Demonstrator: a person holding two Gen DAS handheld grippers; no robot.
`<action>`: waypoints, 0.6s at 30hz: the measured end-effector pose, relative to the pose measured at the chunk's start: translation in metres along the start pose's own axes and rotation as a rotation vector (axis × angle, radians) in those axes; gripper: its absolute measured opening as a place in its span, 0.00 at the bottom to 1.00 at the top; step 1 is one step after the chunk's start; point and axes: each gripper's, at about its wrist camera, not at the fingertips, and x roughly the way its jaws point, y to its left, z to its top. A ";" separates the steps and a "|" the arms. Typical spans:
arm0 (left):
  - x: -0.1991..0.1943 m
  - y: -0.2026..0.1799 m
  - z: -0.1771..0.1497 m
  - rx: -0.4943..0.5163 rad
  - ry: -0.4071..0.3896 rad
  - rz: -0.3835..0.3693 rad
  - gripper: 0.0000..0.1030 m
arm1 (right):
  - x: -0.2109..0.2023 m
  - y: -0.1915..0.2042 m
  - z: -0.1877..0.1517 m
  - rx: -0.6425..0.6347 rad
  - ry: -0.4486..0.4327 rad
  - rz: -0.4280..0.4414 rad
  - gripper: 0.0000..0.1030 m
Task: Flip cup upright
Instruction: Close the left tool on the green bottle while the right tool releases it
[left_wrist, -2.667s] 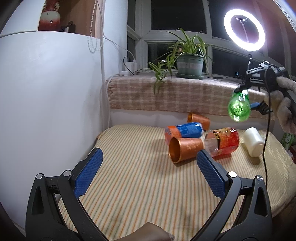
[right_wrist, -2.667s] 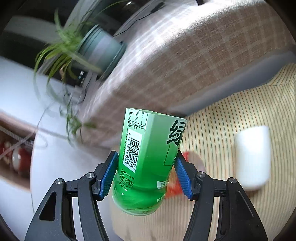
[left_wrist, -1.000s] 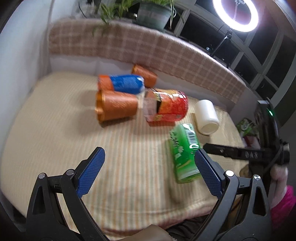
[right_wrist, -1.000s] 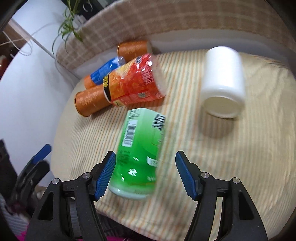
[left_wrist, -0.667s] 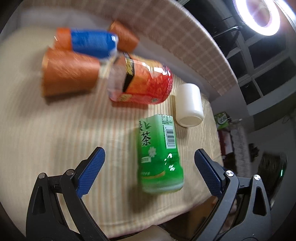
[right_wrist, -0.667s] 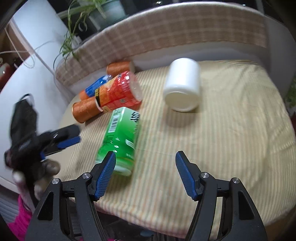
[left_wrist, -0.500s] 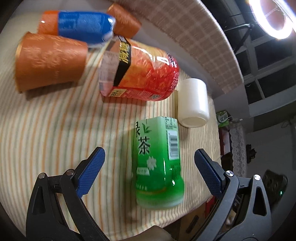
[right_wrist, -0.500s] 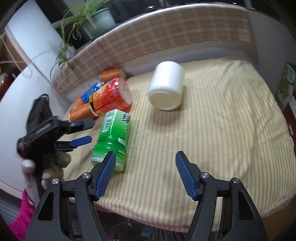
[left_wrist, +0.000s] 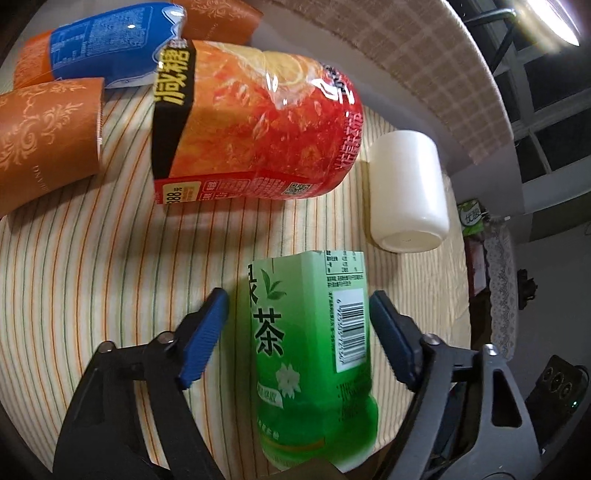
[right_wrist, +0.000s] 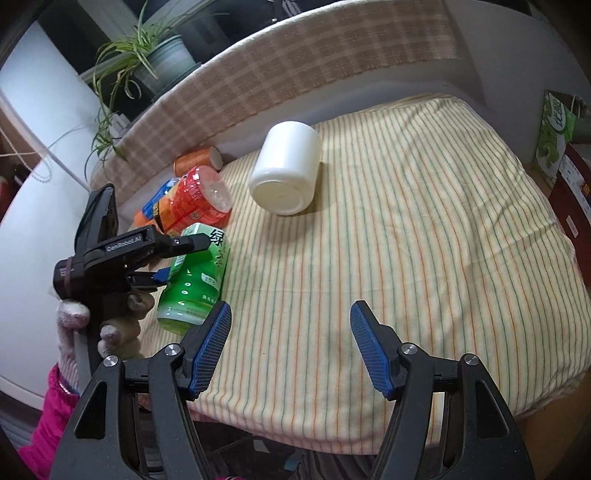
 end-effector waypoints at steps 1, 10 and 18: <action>0.001 -0.001 0.000 0.006 0.001 0.007 0.70 | -0.001 -0.002 0.000 0.006 -0.004 -0.001 0.65; -0.016 -0.019 -0.011 0.099 -0.089 0.051 0.57 | -0.004 -0.015 0.000 0.059 -0.016 -0.005 0.65; -0.046 -0.043 -0.034 0.247 -0.265 0.135 0.57 | -0.003 -0.014 -0.001 0.061 -0.016 0.000 0.65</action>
